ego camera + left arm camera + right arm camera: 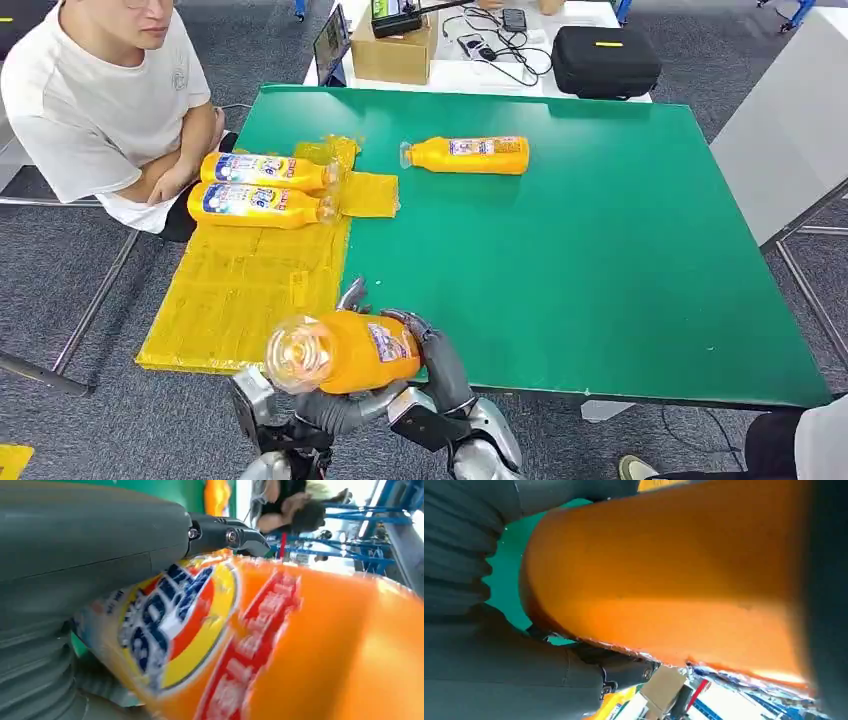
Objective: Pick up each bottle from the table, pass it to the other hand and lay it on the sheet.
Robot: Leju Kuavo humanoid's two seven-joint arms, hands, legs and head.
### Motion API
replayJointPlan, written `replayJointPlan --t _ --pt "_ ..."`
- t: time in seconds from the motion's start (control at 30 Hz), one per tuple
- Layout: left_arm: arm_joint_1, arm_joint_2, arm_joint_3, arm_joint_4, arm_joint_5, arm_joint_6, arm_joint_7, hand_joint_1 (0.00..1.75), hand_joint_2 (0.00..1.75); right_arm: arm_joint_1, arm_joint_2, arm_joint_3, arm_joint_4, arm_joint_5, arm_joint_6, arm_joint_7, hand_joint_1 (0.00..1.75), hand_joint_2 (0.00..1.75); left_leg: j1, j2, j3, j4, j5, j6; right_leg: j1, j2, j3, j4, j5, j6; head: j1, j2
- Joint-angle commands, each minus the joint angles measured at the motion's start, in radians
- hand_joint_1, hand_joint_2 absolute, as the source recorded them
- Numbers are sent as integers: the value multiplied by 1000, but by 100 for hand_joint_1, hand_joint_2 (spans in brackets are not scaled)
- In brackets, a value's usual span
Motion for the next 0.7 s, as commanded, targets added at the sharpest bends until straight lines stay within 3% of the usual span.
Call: replayJointPlan --t 0.03,0.13,0.17,0.23,0.27,0.3,0.43,0.47,0.5,0.53,0.7 --pt "-37 -45 54 19 111 13 72 0 175 -73 -21 171 134 123 10 136 175 175 1 2 4 0 -1 -1 1 1 4 -1 -1 -2 0 0" --pt "-58 -51 45 42 123 24 87 0 175 -88 -16 204 176 127 32 133 175 175 1 0 3 -1 0 -1 1 -2 4 -1 -1 -2 -1 0" --pt "-61 -49 42 46 121 21 84 9 175 -91 -15 208 179 127 36 133 175 175 1 -2 5 -1 -1 -1 2 -4 6 -2 -2 -2 0 0" --pt "-67 -47 33 53 104 19 58 155 175 -101 -13 227 182 134 48 136 175 175 1 -1 3 -1 0 0 1 -2 3 -1 -1 -1 0 0" --pt "-67 -47 33 53 104 19 58 155 175 -101 -13 227 182 134 48 136 175 175 1 -1 5 -1 -1 -1 1 -2 5 -2 -2 -2 0 0" --pt "-67 -47 33 53 104 19 58 175 175 -101 -13 227 182 134 48 136 175 175 1 0 4 -1 -1 -1 1 -2 4 -1 -1 -2 0 0" --pt "-61 -47 42 51 176 -30 77 175 175 -100 -10 215 176 110 46 135 175 175 1 -3 5 -1 -1 -1 2 -5 6 -1 -2 -2 0 0" --pt "-60 -47 45 51 189 -37 85 175 175 -102 -8 214 177 103 47 131 31 175 1 -2 4 -1 -1 -1 1 -4 5 -2 -2 -2 0 0" --pt "-61 -48 47 53 197 -42 90 175 175 -106 -5 214 179 89 56 128 0 175 1 -1 3 -1 0 0 1 -2 3 -1 -1 -1 0 0" --pt "-61 -50 50 55 211 -50 96 175 175 -108 -2 213 181 77 62 125 0 0 1 -1 5 -1 -1 -1 1 -3 5 -1 -2 -2 0 0" --pt "-63 -54 56 56 241 -64 106 175 175 -109 4 206 186 55 66 117 0 0 1 -1 5 0 -1 -1 1 -3 5 -1 -2 -2 0 0"
